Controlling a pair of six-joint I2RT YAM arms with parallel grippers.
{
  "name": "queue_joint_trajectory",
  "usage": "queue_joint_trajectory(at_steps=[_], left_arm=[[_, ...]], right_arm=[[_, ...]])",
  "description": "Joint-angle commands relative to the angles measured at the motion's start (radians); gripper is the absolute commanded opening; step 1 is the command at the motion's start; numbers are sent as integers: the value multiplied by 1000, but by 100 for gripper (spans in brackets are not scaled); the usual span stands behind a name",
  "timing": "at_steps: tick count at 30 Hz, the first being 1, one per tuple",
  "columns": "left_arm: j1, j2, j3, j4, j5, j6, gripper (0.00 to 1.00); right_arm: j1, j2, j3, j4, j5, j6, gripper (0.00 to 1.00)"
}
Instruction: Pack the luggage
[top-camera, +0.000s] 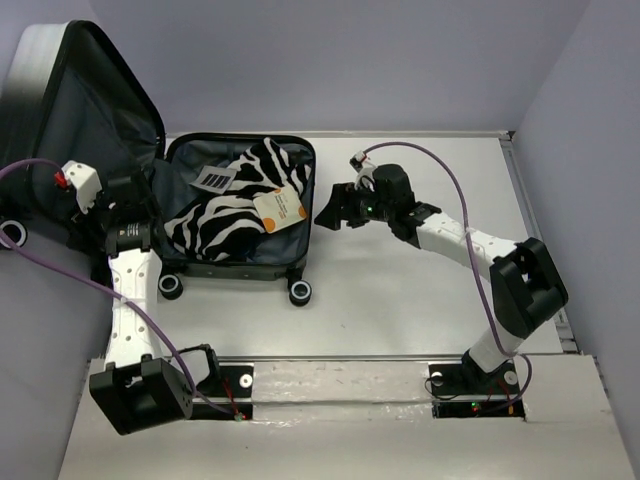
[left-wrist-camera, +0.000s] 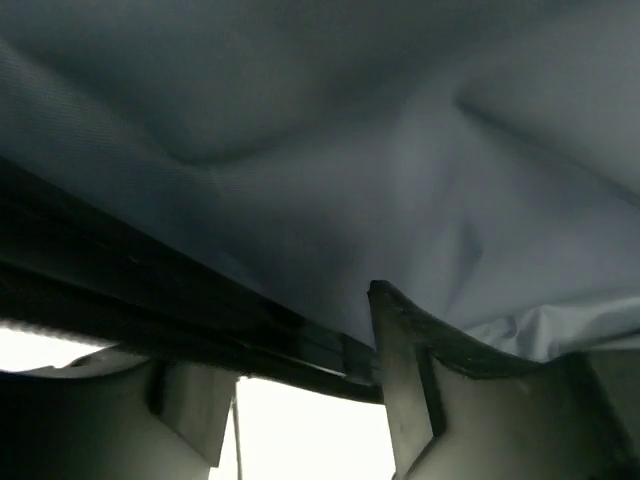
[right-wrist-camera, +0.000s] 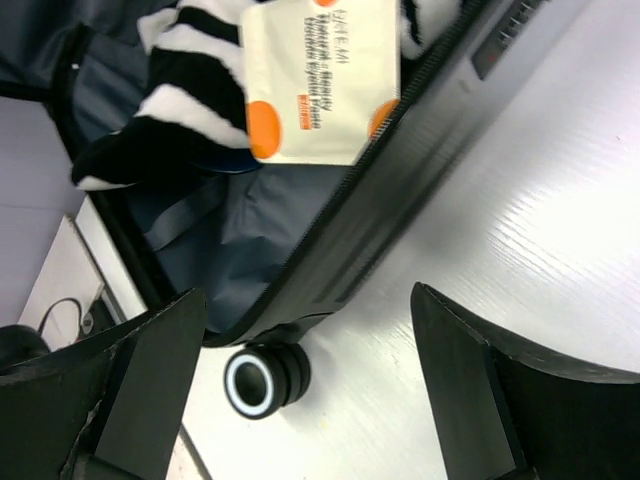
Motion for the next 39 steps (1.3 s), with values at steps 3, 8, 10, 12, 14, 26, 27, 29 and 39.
queue_joint_trajectory(at_steps=[3, 8, 10, 12, 14, 26, 27, 29, 39], left_arm=[[-1, -36, 18, 90, -20, 26, 7], [-65, -80, -7, 139, -1, 86, 6], [-111, -106, -14, 176, -3, 117, 6], [-137, -132, -30, 213, 0, 143, 6], [-177, -148, -48, 220, 3, 144, 6], [-718, -275, -91, 319, -81, 221, 6], [-808, -274, -91, 319, -108, 230, 6], [-907, -264, -96, 317, -144, 236, 6], [-1447, -88, -42, 87, -280, -70, 6]], right_arm=[[-15, 63, 75, 47, 34, 21, 88], [-58, 159, 214, -16, 46, 45, 93], [-70, 221, 263, -65, 46, 48, 92], [-70, 270, 319, -82, 43, 44, 87], [-70, 302, 351, -87, 6, 53, 72], [-70, 486, 487, -130, -132, 86, 9], [-70, 492, 487, -124, -134, 94, 7], [-70, 500, 478, -107, -143, 117, 7], [-61, 523, 483, -39, -163, 192, 7]])
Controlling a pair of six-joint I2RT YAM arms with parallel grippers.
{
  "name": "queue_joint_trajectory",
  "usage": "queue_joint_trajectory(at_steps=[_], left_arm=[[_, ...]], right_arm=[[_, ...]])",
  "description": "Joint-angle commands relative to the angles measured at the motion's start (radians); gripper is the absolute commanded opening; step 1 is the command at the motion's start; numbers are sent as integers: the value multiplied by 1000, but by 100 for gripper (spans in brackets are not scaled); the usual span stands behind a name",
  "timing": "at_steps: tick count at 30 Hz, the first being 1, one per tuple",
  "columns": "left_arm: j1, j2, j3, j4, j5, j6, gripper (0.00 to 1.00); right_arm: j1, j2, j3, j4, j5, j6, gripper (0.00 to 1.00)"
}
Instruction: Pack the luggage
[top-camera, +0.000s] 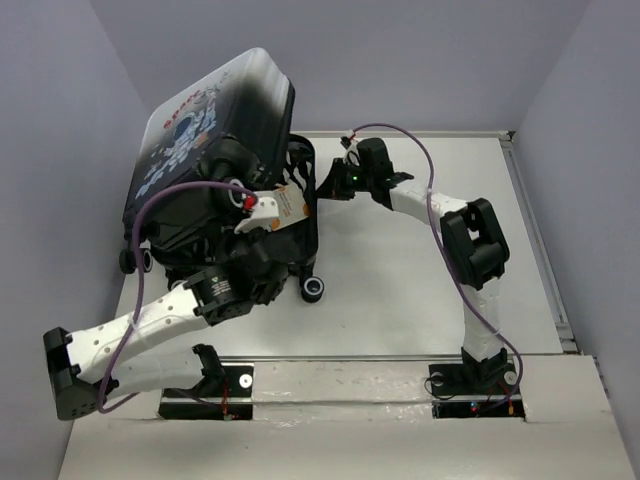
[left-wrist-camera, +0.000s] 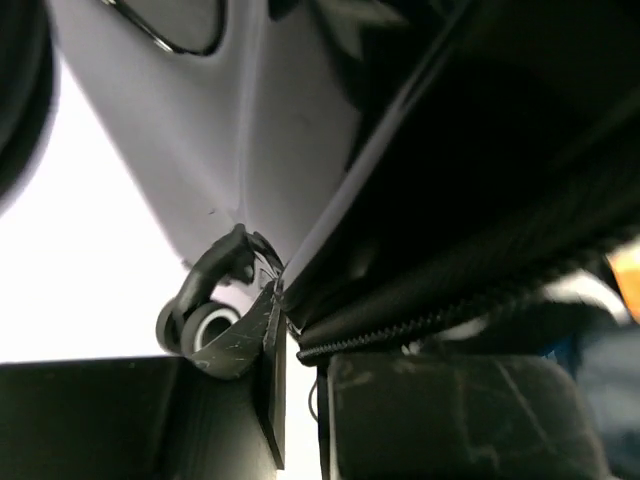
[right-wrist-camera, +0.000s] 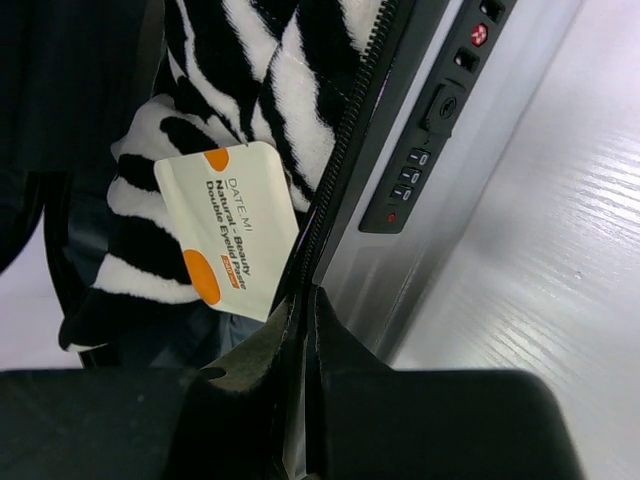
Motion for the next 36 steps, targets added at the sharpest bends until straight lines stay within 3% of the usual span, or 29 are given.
queue_joint_trajectory(at_steps=[1, 4, 5, 6, 8, 9, 12, 14, 16, 20, 22, 23, 24, 25, 29, 30, 32, 33, 34, 36], left_arm=[[-230, 82, 93, 25, 138, -357, 6], [-285, 147, 136, -82, 147, -492, 6], [-296, 158, 156, -96, 155, -510, 6], [-313, 175, 168, -131, 177, -544, 12], [-339, 181, 191, -150, 179, -558, 39], [-364, 175, 208, -150, 184, -557, 63], [-404, 129, 224, -147, 225, -543, 82], [-407, 78, 209, -78, 322, -482, 86], [-407, -30, 173, 41, 386, -417, 89], [-372, -186, 177, 114, 347, -414, 93], [-318, -200, 222, -6, 314, -500, 84], [-283, -203, 244, -42, 325, -512, 81], [-196, -203, 292, -145, 346, -583, 75], [-145, -206, 317, -185, 366, -610, 74], [65, -207, 346, -237, 506, -581, 75], [102, -169, 371, -269, 536, -589, 80], [248, -102, 374, -316, 698, -574, 93], [313, -85, 371, -310, 772, -551, 96], [472, -71, 367, -298, 840, -531, 98], [628, -63, 344, -253, 960, -480, 99]], right_arm=[[35, 46, 21, 41, -40, 43, 7], [35, 39, 13, 44, -36, 43, 7], [35, 26, 5, 44, -33, 37, 11], [35, 19, -1, 44, -30, 34, 13], [26, -9, -30, 42, -14, 23, 19], [15, -38, -42, 42, 7, 20, 24], [-12, -81, -85, 41, 21, 9, 37], [-28, -110, -98, 37, 20, -5, 45], [-52, -130, -111, 24, 23, -18, 46], [-72, -187, -154, 16, 46, -44, 43], [-72, -233, -180, 5, 59, -72, 30], [-72, -233, -188, 1, 62, -72, 30], [-72, -265, -196, -4, 66, -86, 14], [-72, -283, -205, -5, 69, -94, 8], [-72, -360, -283, -4, 96, -115, 7], [-72, -389, -297, -4, 105, -121, 7], [-72, -426, -335, -4, 124, -132, 7], [-72, -438, -349, -4, 128, -135, 7], [-72, -451, -360, -4, 131, -140, 7], [-72, -475, -384, -7, 144, -156, 7]])
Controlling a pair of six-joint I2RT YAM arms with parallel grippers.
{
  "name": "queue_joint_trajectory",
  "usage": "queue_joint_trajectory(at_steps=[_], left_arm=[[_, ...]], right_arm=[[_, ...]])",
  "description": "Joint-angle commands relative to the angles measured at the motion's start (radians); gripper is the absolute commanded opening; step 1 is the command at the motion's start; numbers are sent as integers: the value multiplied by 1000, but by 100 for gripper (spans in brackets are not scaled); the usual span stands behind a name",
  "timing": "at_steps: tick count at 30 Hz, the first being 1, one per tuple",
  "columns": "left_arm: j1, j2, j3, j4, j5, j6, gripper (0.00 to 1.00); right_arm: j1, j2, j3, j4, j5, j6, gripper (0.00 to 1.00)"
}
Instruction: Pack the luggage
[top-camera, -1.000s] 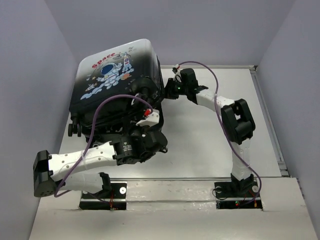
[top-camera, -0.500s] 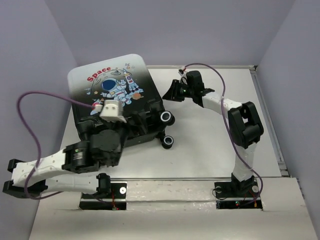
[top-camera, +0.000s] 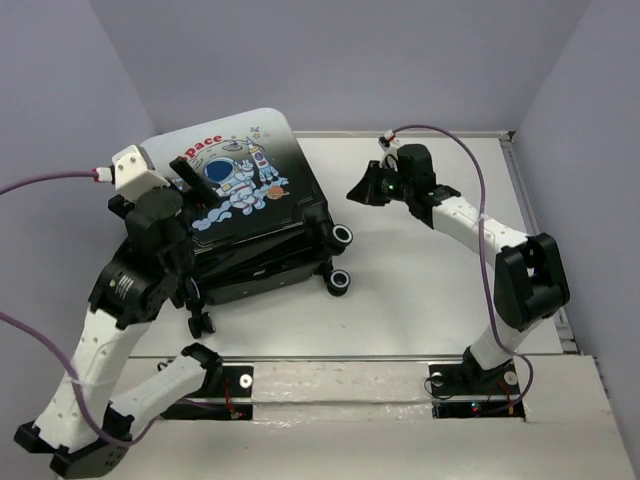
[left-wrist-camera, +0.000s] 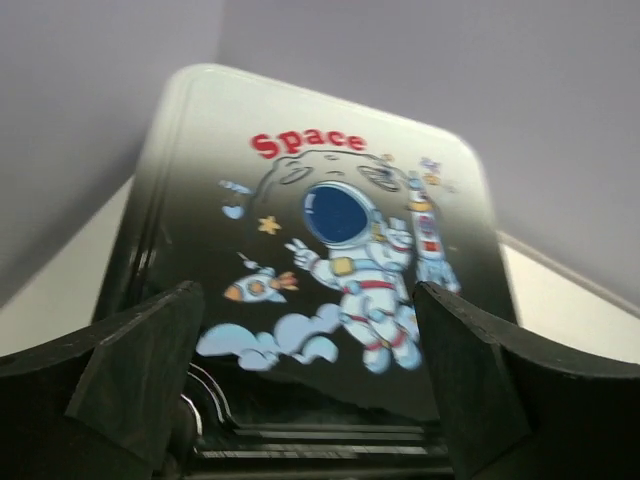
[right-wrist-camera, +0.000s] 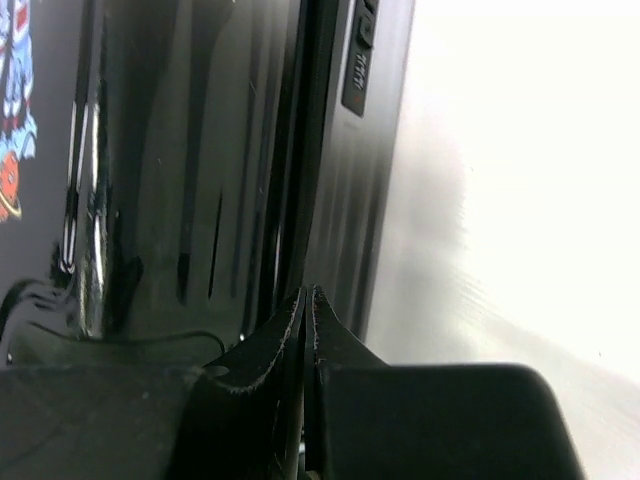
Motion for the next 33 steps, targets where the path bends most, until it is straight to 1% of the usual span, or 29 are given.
queue_joint_trajectory(at_steps=[1, 2, 3, 4, 5, 6, 7, 9, 10, 11, 12, 13, 15, 16, 18, 20, 21, 23, 24, 25, 26, 27, 28, 29, 30, 31, 32, 33], left_arm=[[303, 64, -43, 37, 362, 88, 99], [448, 67, -63, 48, 410, 101, 99], [515, 67, -76, 78, 506, 116, 99], [634, 70, -91, 98, 549, 125, 99], [635, 77, -105, 111, 597, 130, 99], [767, 103, -128, 120, 692, 124, 99], [805, 117, -142, 143, 715, 112, 99], [846, 152, -169, 164, 766, 90, 99], [868, 159, -180, 189, 869, 63, 99], [889, 163, -191, 201, 913, 54, 99], [902, 171, -198, 209, 935, 47, 99], [919, 179, -203, 209, 938, 50, 99], [923, 191, -202, 201, 923, 64, 99], [923, 198, -212, 201, 921, 66, 99], [923, 197, -238, 218, 926, 63, 99], [923, 199, -295, 252, 941, 53, 99], [923, 205, -347, 282, 974, 52, 99], [923, 209, -398, 310, 1013, 43, 99], [923, 202, -454, 331, 1040, 34, 99], [923, 193, -483, 374, 1094, 12, 99], [922, 174, -537, 396, 1148, -14, 99], [919, 163, -537, 416, 1148, -14, 99], [910, 151, -577, 445, 1180, -47, 99], [893, 139, -596, 460, 1188, -61, 99], [824, 117, -609, 473, 1183, -75, 99], [774, 108, -622, 482, 1141, -103, 99], [715, 100, -625, 491, 1112, -121, 99], [593, 90, -628, 500, 1087, -143, 99]], right_arm=[[4, -88, -67, 13, 75, -60, 7], [4, -102, -77, 13, 115, -76, 7], [4, -116, -100, -19, 127, -81, 7], [-7, -144, -111, -19, 137, -84, 7], [-7, -156, -122, -19, 143, -87, 7], [-7, -168, -130, -19, 144, -87, 7], [-7, -179, -145, -18, 138, -92, 8], [-7, -216, -159, -19, 131, -95, 16], [-7, -230, -166, -19, 131, -98, 25], [-7, -245, -185, -19, 134, -101, 37], [-7, -259, -191, -21, 138, -101, 61], [-7, -279, -197, -24, 140, -100, 72], [-7, -288, -206, -27, 128, -90, 85], [-7, -288, -209, -26, 114, -83, 89], [-7, -280, -212, -23, 111, -61, 92], [-7, -276, -232, -1, 86, -22, 93], [-7, -274, -252, 55, 48, -6, 93], [-7, -276, -272, 86, 20, 29, 93], [-7, -285, -284, 97, 8, 54, 94], [-7, -299, -301, 105, 11, 61, 93], [-7, -337, -311, 106, 32, 71, 90], [-7, -361, -318, 106, 32, 72, 88], [-7, -387, -335, 105, 49, 74, 85], [-7, -439, -344, 103, 55, 68, 79], [-7, -461, -349, 100, 60, 65, 73], [-7, -480, -352, 79, 63, 57, 68], [-7, -493, -349, 64, 60, 49, 68], [-7, -513, -346, 48, 45, 31, 71]])
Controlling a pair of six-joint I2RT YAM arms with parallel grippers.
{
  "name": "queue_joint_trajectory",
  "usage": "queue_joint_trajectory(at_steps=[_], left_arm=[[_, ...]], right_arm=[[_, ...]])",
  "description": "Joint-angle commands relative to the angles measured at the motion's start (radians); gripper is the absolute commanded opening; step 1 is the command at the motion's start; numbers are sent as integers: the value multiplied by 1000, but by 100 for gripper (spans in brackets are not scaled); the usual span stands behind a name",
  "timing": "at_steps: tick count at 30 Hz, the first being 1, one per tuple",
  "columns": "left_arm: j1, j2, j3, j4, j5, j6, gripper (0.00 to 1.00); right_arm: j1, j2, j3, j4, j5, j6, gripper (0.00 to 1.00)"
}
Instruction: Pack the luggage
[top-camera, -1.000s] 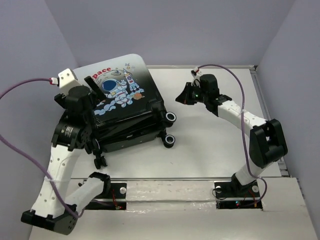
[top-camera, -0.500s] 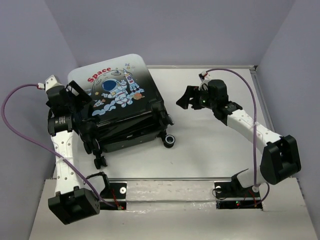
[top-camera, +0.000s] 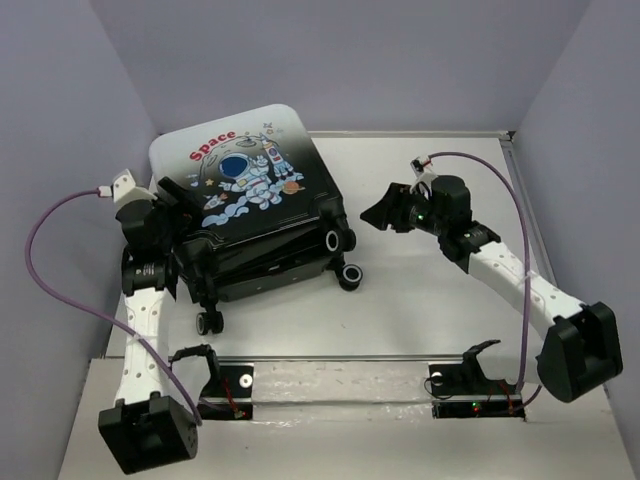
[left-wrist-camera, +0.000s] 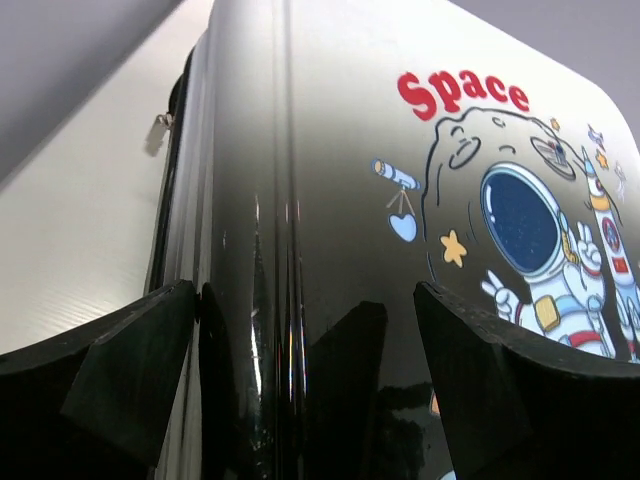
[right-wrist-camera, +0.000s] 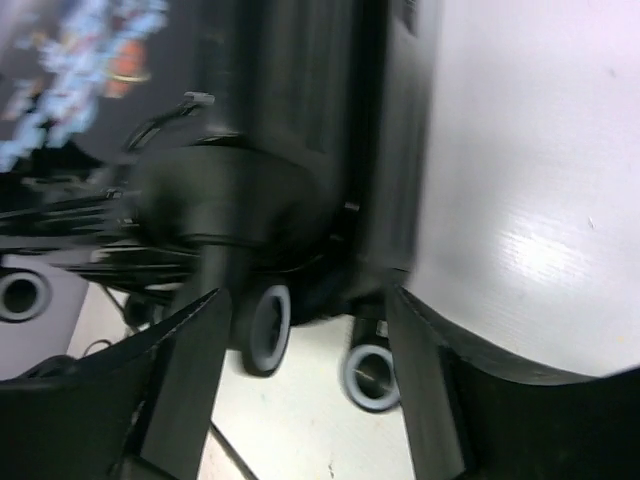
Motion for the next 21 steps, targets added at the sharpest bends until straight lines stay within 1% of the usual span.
queue_joint_trajectory(at_steps=[1, 3, 4, 5, 8, 9, 10, 11, 12, 13, 15, 16, 17, 18, 19, 20, 21], left_arm=[[-336, -9, -80, -32, 121, -178, 99], [-420, -31, -92, -8, 97, -250, 99], [-485, -35, -95, 37, 79, -270, 99], [-513, -40, -97, 49, 71, -299, 99], [-608, -37, -74, 57, 31, -312, 99], [-623, -40, -60, 49, 21, -295, 99], [-637, -46, -7, 31, 2, -280, 99], [-657, -57, 32, -33, -66, -254, 99], [-662, -78, 78, -65, -137, -224, 99], [-662, -84, 175, -114, -260, -169, 99], [-660, -55, 276, -138, -356, -112, 99], [-659, -26, 384, -145, -392, -85, 99], [-659, 7, 437, -164, -400, -44, 99], [-657, 90, 536, -173, -401, -29, 99], [-655, 136, 582, -173, -398, -16, 99], [-649, 181, 624, -169, -391, 3, 99], [-640, 278, 667, -170, -386, 3, 99]], right_arm=[[-5, -117, 23, -1, -21, -31, 73], [-5, -174, 23, -47, -12, -54, 78], [-5, -197, 20, -73, 4, -60, 80], [-5, -220, 27, -94, 21, -85, 82], [-5, -287, 55, -183, 39, -125, 80], [-5, -301, 61, -197, 33, -137, 72], [-5, -313, 64, -208, 10, -140, 62], [-5, -333, 64, -223, -8, -143, 42], [-5, -343, 60, -228, -24, -140, 34], [-5, -350, 40, -233, -56, -137, 26], [-5, -372, 12, -231, -83, -127, 18], [-5, -379, -3, -233, -64, -125, 17], [-5, -387, -40, -233, -33, -125, 16], [-5, -396, -57, -234, 11, -123, 12], [-5, -395, -74, -237, 95, -119, 10], [-5, -390, -100, -236, 123, -117, 9], [-5, -383, -112, -233, 152, -91, 7]])
